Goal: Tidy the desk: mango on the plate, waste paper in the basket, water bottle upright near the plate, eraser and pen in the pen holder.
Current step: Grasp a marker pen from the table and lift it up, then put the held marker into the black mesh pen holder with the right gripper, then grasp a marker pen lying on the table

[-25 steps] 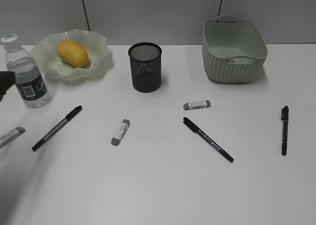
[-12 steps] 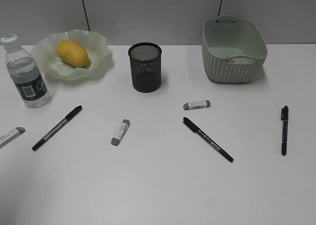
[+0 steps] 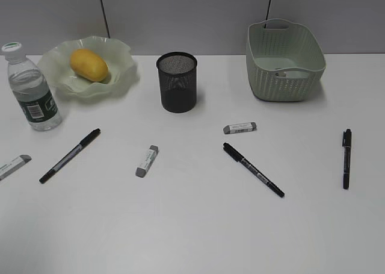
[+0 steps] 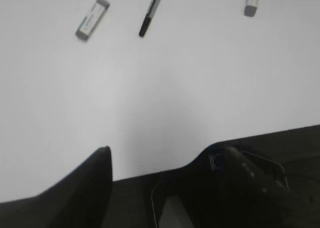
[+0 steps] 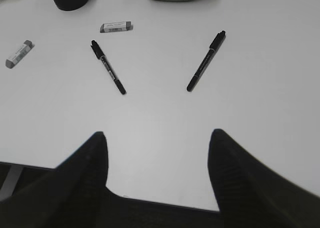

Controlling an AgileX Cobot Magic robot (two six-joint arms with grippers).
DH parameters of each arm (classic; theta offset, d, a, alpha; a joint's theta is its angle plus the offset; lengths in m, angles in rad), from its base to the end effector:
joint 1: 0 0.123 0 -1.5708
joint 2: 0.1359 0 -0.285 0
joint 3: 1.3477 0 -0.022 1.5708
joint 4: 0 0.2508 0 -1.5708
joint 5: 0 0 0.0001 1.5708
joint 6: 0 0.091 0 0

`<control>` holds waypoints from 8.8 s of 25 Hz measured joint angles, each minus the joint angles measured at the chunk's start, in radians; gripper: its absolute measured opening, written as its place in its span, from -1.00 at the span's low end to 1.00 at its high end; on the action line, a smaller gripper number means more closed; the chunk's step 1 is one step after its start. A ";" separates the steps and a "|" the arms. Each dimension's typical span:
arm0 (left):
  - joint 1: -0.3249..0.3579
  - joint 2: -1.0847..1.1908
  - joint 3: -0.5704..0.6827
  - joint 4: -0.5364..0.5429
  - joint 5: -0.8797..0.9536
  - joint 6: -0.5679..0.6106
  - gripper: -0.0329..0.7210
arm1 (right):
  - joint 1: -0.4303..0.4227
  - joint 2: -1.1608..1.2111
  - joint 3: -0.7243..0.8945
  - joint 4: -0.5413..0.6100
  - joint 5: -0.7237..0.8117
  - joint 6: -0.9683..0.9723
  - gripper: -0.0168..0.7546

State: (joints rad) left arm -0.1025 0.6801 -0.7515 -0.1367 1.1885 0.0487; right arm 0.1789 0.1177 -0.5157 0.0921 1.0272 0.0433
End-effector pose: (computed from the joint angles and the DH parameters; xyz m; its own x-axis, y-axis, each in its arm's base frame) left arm 0.0939 -0.0212 0.3146 -0.8515 0.0850 -0.5174 0.1644 0.9803 -0.1095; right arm 0.0120 0.0094 0.2842 -0.5261 -0.0030 -0.8504 -0.1968 0.9733 0.1183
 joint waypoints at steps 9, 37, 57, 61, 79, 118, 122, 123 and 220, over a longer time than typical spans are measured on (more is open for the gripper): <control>-0.009 -0.385 0.131 0.014 -0.084 0.049 0.43 | 0.000 0.000 0.000 -0.003 0.000 0.001 0.34; -0.009 -0.516 0.221 0.023 -0.114 0.050 0.43 | 0.000 0.319 -0.061 -0.081 -0.087 0.060 0.34; -0.009 -0.586 0.221 0.024 -0.114 0.051 0.41 | -0.001 1.452 -0.476 -0.080 -0.241 0.207 0.34; -0.009 -0.652 0.221 0.027 -0.114 0.050 0.41 | -0.007 1.589 -0.568 -0.080 -0.241 0.226 0.34; -0.009 -0.687 0.221 0.029 -0.114 0.050 0.41 | -0.188 1.915 -0.784 -0.092 -0.220 0.229 0.25; -0.009 -0.687 0.221 0.030 -0.114 0.050 0.41 | -0.180 2.048 -0.895 -0.098 -0.178 0.296 -0.32; -0.009 -0.687 0.221 0.030 -0.114 0.050 0.41 | -0.180 2.049 -0.895 -0.100 -0.178 0.301 -0.32; -0.009 -0.687 0.221 0.030 -0.114 0.050 0.41 | -0.180 2.049 -0.895 -0.100 -0.178 0.302 -0.32; -0.009 -0.687 0.221 0.032 -0.114 0.050 0.41 | 0.230 1.465 -0.816 0.015 0.085 -0.065 0.29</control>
State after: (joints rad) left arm -0.1115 -0.0066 -0.5303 -0.1045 1.0743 0.0991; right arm 0.4090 1.5828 -1.3317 0.1075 1.1127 -0.0221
